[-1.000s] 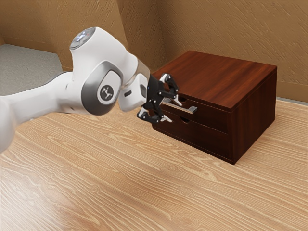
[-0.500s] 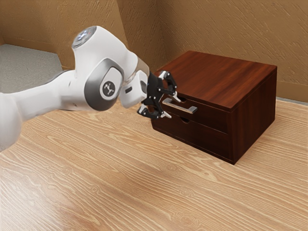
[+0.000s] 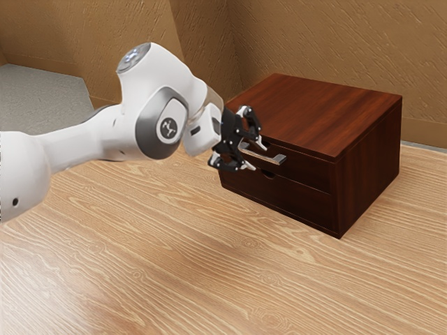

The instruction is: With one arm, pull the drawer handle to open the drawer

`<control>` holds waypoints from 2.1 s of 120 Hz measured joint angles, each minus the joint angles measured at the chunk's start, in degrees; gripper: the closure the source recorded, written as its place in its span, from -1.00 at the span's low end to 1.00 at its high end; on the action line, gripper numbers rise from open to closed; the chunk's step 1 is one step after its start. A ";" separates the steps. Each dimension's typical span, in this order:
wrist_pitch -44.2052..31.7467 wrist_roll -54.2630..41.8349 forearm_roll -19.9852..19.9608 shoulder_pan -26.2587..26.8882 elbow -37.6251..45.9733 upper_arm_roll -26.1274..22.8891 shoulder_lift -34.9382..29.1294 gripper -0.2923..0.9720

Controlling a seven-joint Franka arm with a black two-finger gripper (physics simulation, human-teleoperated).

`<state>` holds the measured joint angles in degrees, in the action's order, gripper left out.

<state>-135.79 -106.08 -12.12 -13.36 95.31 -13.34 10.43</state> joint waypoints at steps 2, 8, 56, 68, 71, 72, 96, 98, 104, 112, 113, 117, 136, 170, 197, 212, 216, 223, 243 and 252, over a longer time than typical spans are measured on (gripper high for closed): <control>-0.01 0.01 0.00 -0.01 -0.17 0.00 0.16 0.15; -0.02 0.05 0.00 -0.02 -0.50 -0.01 0.52 0.16; -0.07 0.32 -0.04 -0.22 -0.70 0.13 1.38 0.21; -0.07 0.36 -0.02 -0.33 -1.12 0.15 1.76 0.22; -0.07 0.37 -0.01 -0.38 -1.30 0.16 1.92 0.22; -0.07 0.37 0.00 -0.39 -1.36 0.16 1.96 0.22; -0.08 0.44 0.06 -0.45 -2.02 0.16 2.74 0.22; -0.08 0.44 0.06 -0.45 -2.02 0.16 2.78 0.22; -0.08 0.46 0.07 -0.45 -2.01 0.16 2.84 0.22; -0.08 0.47 0.07 -0.45 -1.98 0.16 2.87 0.23; -0.08 0.47 0.06 -0.45 -1.98 0.16 2.87 0.23; -0.08 0.48 0.04 -0.45 -1.99 0.16 2.88 0.24; -0.08 0.51 0.01 -0.45 -1.95 0.16 2.96 0.28; -0.13 0.55 -0.09 -0.46 -1.90 0.16 2.84 0.42; -0.13 0.65 -0.11 -0.46 -1.48 0.17 2.39 0.50; -0.06 0.69 -0.12 -0.53 -0.63 0.16 1.66 0.52; -0.01 0.70 -0.12 -0.54 -0.45 0.16 1.47 0.52; 0.03 0.71 -0.13 -0.58 0.40 0.26 0.68 0.53; 0.14 0.73 -0.13 -0.64 2.35 0.40 -0.78 0.53; 0.15 0.73 -0.15 -0.76 3.46 0.41 -1.75 0.52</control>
<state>-135.64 -105.35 -12.27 -14.12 98.77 -12.93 8.67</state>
